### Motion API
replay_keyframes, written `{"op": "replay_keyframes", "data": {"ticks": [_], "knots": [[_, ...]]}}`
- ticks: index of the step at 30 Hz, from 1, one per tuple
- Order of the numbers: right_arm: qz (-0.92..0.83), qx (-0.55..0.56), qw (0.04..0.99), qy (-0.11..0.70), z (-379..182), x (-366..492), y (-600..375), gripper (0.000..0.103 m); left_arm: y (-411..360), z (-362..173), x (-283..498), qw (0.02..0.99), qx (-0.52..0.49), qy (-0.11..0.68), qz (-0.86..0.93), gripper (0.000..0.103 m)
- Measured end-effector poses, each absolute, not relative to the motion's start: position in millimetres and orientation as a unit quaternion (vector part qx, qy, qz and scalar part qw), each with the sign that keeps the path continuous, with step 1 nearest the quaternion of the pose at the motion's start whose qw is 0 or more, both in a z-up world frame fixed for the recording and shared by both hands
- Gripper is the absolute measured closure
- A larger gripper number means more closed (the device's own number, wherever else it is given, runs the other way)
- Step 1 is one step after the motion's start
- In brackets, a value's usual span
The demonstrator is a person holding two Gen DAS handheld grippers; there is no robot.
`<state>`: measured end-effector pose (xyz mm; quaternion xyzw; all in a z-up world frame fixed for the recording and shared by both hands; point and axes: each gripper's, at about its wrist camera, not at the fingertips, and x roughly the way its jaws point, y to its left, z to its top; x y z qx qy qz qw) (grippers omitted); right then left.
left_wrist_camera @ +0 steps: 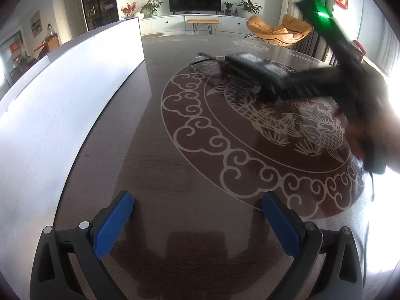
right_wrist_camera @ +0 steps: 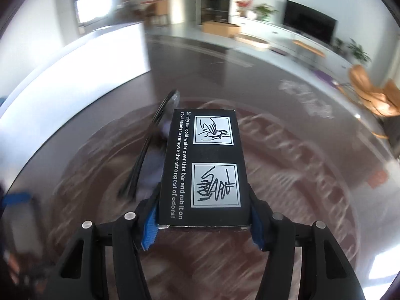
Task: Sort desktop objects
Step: 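Lift the black soap box off the table with the right tool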
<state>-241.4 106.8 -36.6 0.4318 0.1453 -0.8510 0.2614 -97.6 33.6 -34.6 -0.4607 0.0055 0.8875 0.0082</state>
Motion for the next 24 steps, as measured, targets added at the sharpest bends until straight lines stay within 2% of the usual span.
{"op": "replay_keyframes", "data": {"ticks": [5,11,14,16,18,21,24], "knots": [[-0.841,0.427,0.286,0.167,-40,-166,112,0.044,35,-34,-98,0.010,-0.461,0.007,0.888,0.000],[-0.879,0.434,0.161,0.114,-40,-95,185,0.043,37,-34,-98,0.012,-0.460,0.007,0.888,0.000],[-0.888,0.432,0.133,0.077,-42,-64,215,0.041,37,-34,-98,0.011,-0.460,0.007,0.888,0.000],[-0.892,0.430,0.118,0.079,-43,-56,221,0.023,37,-34,-98,0.012,-0.461,0.007,0.887,0.000],[-0.891,0.435,0.108,0.076,-44,-56,223,0.017,37,-33,-100,0.016,-0.469,0.009,0.883,0.000],[-0.886,0.448,0.105,0.061,-44,-58,224,0.000,33,-29,-116,0.044,-0.492,-0.017,0.869,0.000],[-0.885,0.451,0.097,0.062,-44,-64,225,0.000,25,-13,-145,0.051,-0.478,-0.070,0.874,0.000]]}}
